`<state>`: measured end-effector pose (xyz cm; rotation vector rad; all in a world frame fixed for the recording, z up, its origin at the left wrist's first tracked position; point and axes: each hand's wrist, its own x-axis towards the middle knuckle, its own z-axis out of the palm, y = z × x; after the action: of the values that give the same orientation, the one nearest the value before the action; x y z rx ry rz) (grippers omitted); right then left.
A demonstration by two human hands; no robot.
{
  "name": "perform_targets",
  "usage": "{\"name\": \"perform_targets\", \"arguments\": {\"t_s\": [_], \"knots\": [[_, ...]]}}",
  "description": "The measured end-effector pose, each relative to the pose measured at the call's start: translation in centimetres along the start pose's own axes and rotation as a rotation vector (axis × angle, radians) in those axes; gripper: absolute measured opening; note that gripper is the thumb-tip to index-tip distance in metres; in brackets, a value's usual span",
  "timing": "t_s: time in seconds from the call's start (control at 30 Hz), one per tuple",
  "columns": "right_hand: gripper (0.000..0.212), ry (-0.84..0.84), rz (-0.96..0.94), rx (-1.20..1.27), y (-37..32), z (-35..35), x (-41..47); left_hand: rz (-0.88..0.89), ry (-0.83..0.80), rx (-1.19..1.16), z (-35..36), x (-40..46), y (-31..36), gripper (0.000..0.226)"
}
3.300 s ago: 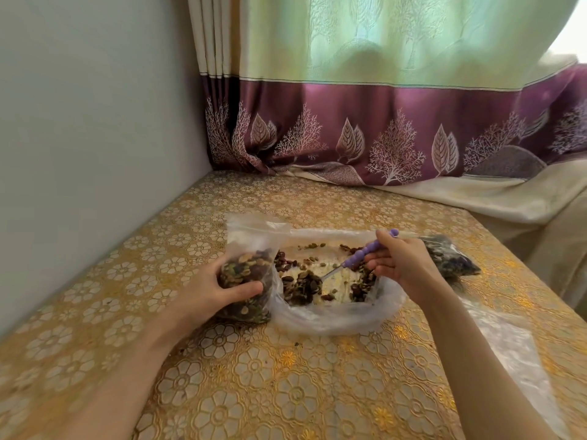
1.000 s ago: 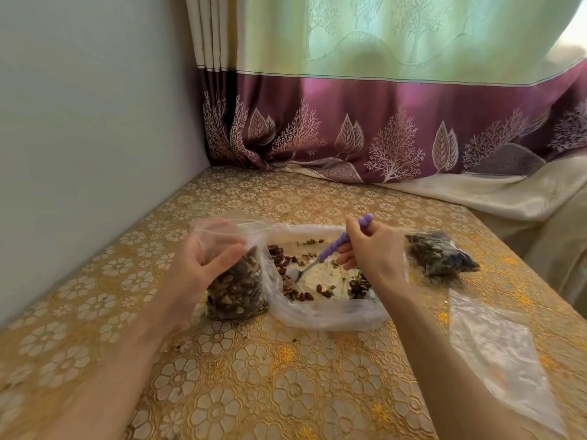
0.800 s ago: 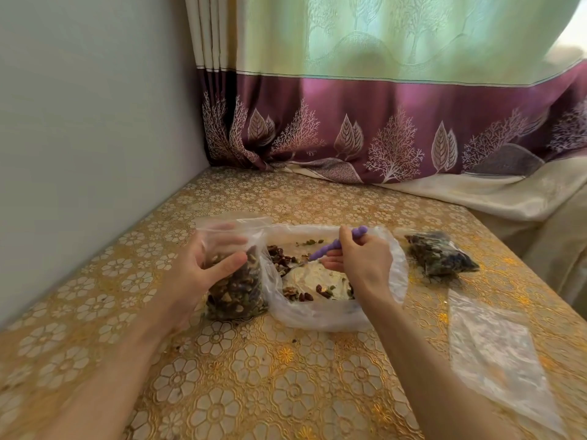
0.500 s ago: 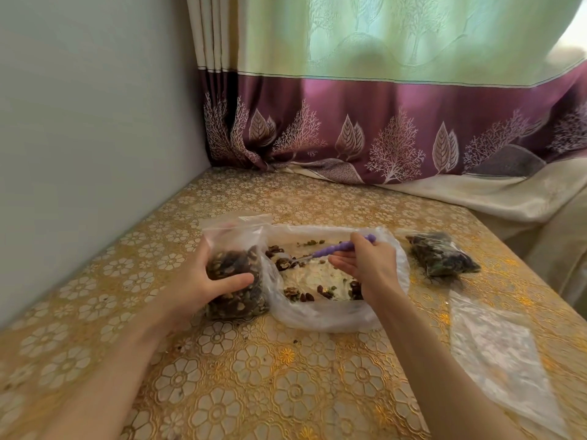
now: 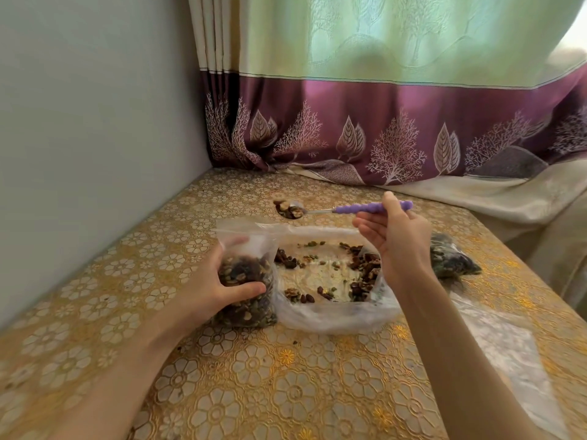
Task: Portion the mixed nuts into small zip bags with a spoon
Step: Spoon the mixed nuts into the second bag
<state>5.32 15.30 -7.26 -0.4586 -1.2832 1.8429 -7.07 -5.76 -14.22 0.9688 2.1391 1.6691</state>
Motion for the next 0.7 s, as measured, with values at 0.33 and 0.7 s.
{"name": "perform_targets", "arguments": {"t_s": [0.33, 0.7], "knots": [[0.031, -0.294, -0.112, -0.111, -0.7, 2.4, -2.4, 0.002, -0.008, -0.012, 0.1, 0.0, 0.0, 0.073], [0.022, -0.104, -0.155, -0.053, -0.2, 1.2, -1.2, 0.003, 0.022, -0.021, -0.3, 0.1, -0.3, 0.080]]}}
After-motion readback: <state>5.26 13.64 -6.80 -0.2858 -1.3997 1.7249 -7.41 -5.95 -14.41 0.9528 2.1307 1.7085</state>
